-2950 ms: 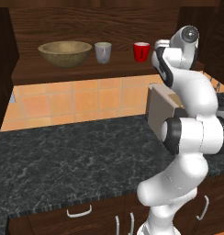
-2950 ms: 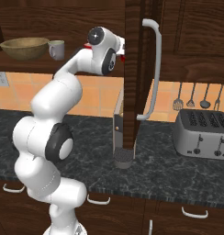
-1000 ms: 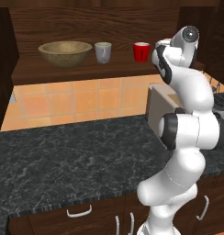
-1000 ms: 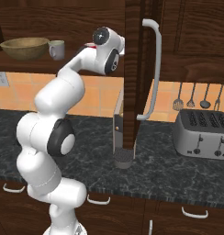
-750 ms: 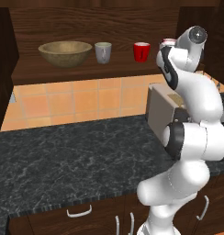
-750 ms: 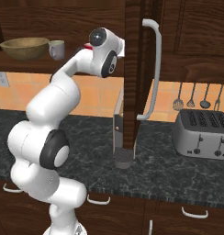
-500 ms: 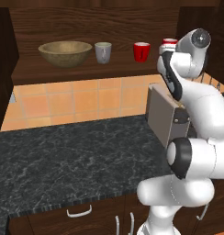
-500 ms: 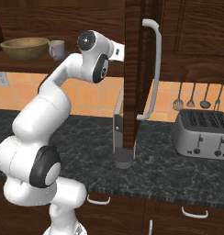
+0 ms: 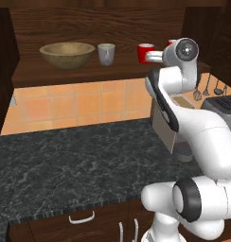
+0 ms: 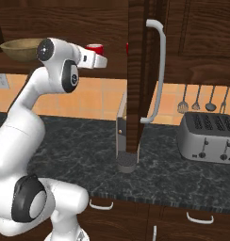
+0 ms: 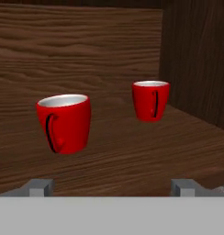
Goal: Gather all objects into one cabinet and sort the glasses and bowls to opposite sides.
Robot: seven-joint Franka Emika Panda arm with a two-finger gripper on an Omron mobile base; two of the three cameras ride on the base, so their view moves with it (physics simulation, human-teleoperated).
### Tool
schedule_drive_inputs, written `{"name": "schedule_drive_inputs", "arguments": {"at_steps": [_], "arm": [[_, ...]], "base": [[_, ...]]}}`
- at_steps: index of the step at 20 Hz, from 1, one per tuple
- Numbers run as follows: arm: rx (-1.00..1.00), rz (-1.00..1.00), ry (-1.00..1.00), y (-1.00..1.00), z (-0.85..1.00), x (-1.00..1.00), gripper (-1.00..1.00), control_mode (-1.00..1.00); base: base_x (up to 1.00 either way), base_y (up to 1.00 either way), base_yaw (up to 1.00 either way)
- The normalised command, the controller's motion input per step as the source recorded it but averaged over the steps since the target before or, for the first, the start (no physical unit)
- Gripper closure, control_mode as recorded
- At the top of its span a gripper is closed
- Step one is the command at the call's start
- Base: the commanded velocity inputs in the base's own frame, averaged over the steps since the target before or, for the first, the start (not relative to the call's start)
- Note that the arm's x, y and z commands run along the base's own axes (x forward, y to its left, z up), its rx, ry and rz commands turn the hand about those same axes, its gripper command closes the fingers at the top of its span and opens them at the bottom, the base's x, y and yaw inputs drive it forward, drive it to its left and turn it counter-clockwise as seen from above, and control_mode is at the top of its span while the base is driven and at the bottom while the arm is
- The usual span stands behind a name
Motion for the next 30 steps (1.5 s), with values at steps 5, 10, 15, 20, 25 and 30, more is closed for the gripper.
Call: {"name": "schedule_drive_inputs", "arguments": {"at_steps": [5, 10, 15, 20, 25, 30], "arm": [[0.0, 0.0, 0.0, 0.94, 0.24, -0.28, -1.0, -1.0], [0.0, 0.0, 0.0, 0.89, 0.26, -0.25, -1.0, -1.0], [0.01, 0.03, 0.0, 0.76, 0.26, -0.28, -1.0, -1.0], [0.04, 0.03, 0.0, 0.62, 0.14, -0.17, -1.0, -1.0], [0.06, 0.01, 0.0, 0.22, -0.01, -0.03, -1.0, -1.0], [0.06, 0.0, -0.01, 0.0, -0.12, 0.0, -1.0, -1.0]], "base": [[0.0, 0.0, 0.0], [0.0, 0.0, 0.0], [0.0, 0.0, 0.0], [0.0, 0.0, 0.0], [0.0, 0.0, 0.0], [0.0, 0.0, 0.0]]}}
